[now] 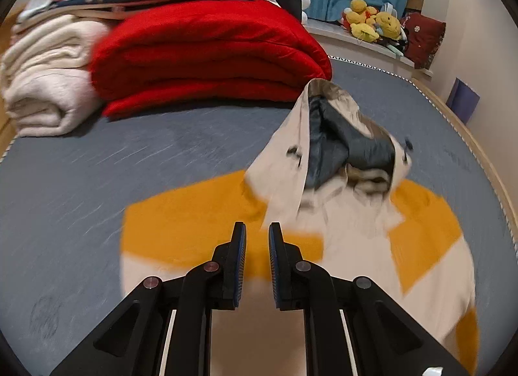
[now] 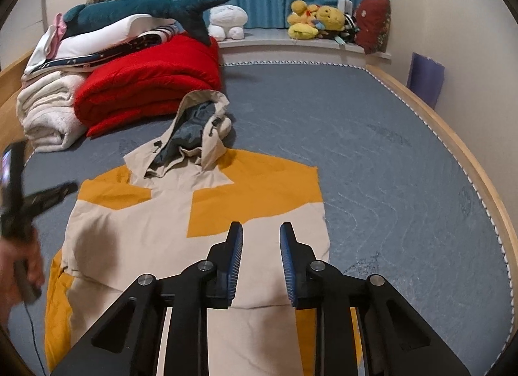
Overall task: Fold large clothes
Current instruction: 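Grasp the hood with the left tool and lift it toward the hem, then fold the held hood down over the jacket body with the left tool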
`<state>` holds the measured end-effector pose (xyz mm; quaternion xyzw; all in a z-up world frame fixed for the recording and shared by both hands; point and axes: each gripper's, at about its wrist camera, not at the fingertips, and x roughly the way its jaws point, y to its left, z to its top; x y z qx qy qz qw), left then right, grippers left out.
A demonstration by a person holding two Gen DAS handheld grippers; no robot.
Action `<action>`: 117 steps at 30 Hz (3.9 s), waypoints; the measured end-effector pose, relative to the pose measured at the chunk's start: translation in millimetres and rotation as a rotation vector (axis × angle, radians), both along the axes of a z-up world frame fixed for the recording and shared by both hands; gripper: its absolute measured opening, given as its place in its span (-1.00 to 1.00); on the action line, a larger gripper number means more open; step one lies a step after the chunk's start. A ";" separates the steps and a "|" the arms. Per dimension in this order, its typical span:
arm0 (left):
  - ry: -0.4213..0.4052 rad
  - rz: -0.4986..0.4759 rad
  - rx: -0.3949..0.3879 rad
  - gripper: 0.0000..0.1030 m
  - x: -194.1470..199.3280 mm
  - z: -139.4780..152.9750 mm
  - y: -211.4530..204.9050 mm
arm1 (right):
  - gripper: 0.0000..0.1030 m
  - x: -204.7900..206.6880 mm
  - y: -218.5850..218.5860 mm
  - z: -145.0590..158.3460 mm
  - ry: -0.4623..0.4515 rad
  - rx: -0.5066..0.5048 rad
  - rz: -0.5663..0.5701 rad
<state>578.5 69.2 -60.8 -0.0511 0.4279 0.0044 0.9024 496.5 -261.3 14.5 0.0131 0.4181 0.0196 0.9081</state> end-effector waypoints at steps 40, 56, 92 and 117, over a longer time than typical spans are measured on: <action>-0.122 -0.340 0.044 -1.00 -18.0 71.9 -83.5 | -0.73 13.6 -34.6 -5.7 0.046 0.159 -0.085; 0.076 -0.100 -0.293 -0.89 -187.1 -7.8 -4.0 | -0.55 -7.4 -12.7 -8.2 0.062 0.388 -0.021; 0.338 0.066 -0.532 -0.93 -173.6 -116.5 -0.2 | -0.90 16.1 54.8 -199.7 0.580 0.662 -0.124; 0.281 -0.123 -0.359 -0.80 -174.0 -87.9 -43.6 | -0.34 53.0 52.7 -189.6 0.424 0.480 -0.082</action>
